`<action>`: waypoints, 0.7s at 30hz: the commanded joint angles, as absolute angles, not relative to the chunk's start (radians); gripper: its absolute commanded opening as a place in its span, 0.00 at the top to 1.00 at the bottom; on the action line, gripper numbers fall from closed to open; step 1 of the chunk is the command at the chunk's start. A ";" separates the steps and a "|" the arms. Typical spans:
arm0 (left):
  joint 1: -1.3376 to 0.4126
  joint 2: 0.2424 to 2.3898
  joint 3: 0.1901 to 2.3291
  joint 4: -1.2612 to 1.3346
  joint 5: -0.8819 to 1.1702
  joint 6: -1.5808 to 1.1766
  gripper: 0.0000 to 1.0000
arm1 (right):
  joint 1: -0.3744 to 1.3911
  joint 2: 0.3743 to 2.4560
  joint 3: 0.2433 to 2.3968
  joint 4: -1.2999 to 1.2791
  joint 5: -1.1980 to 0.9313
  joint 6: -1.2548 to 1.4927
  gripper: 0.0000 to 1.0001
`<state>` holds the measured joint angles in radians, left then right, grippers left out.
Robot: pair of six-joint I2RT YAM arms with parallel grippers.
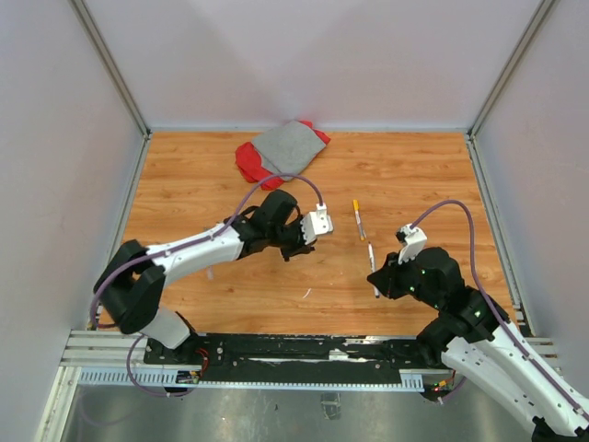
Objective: Insert the pens into the pen caps
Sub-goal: Insert the pen cap onto the pen.
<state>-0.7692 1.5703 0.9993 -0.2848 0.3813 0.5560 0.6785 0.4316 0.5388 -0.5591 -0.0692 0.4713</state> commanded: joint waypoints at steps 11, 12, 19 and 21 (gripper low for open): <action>-0.830 1.438 0.875 -0.097 0.147 -0.282 1.00 | 0.664 0.442 0.518 -0.519 -0.039 0.489 0.94; -0.830 1.447 0.867 -0.081 0.168 -0.302 0.99 | 0.663 0.446 0.516 -0.513 -0.042 0.492 0.94; -0.829 1.447 0.771 0.061 0.126 -0.450 1.00 | 0.664 0.461 0.510 -0.501 -0.051 0.500 0.94; -0.820 1.451 0.768 0.062 0.106 -0.466 1.00 | 0.663 0.461 0.509 -0.500 -0.048 0.500 0.94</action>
